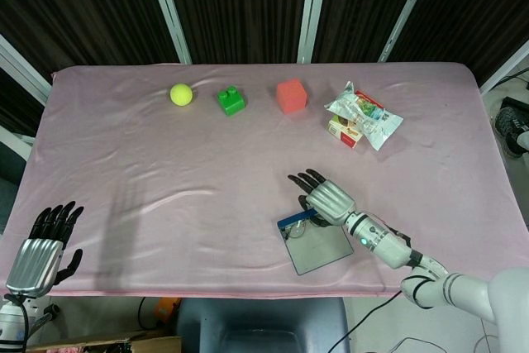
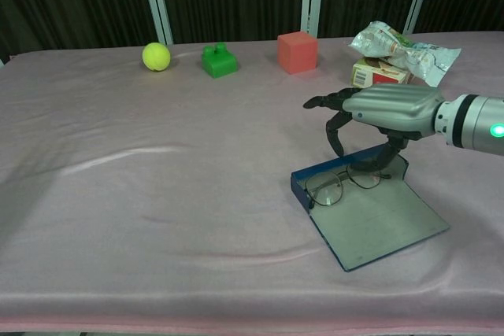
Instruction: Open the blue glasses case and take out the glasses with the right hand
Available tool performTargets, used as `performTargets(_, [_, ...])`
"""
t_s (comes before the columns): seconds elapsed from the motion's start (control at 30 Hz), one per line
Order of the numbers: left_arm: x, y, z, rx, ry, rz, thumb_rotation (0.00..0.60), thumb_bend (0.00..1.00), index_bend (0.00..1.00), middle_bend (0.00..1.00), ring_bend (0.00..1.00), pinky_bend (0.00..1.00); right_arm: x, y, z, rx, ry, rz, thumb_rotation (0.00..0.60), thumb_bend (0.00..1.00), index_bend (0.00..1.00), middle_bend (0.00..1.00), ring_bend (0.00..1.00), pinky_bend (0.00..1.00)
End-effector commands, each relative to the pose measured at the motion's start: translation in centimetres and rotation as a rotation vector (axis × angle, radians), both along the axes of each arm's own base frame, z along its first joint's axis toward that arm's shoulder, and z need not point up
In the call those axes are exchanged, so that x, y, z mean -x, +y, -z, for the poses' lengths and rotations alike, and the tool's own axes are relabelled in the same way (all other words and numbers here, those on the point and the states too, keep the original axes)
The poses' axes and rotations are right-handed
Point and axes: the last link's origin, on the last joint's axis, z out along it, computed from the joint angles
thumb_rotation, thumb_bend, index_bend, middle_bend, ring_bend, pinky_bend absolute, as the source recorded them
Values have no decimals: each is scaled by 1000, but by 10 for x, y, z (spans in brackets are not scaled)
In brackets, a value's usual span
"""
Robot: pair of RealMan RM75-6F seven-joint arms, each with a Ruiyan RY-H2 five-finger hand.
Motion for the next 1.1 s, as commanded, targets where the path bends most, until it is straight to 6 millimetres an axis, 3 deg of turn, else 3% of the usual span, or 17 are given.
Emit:
performTargets(0.03, [0,0,0,0,0,1,600,413,0,0,0,43,0,0,0,0,-1,1,600,491,659,95,21,0])
performTargets(0.83, [0,0,-2,-4,-4,5,600,413,0,0,0,43,-6,2,7,-7,-28,10,600,497,681,109,30,0])
performTargets(1.1, [0,0,-1,-1,-2,4,600,413,0,0,0,43,-13,-1,11,97,-115,7,600,497,683,119,33,0])
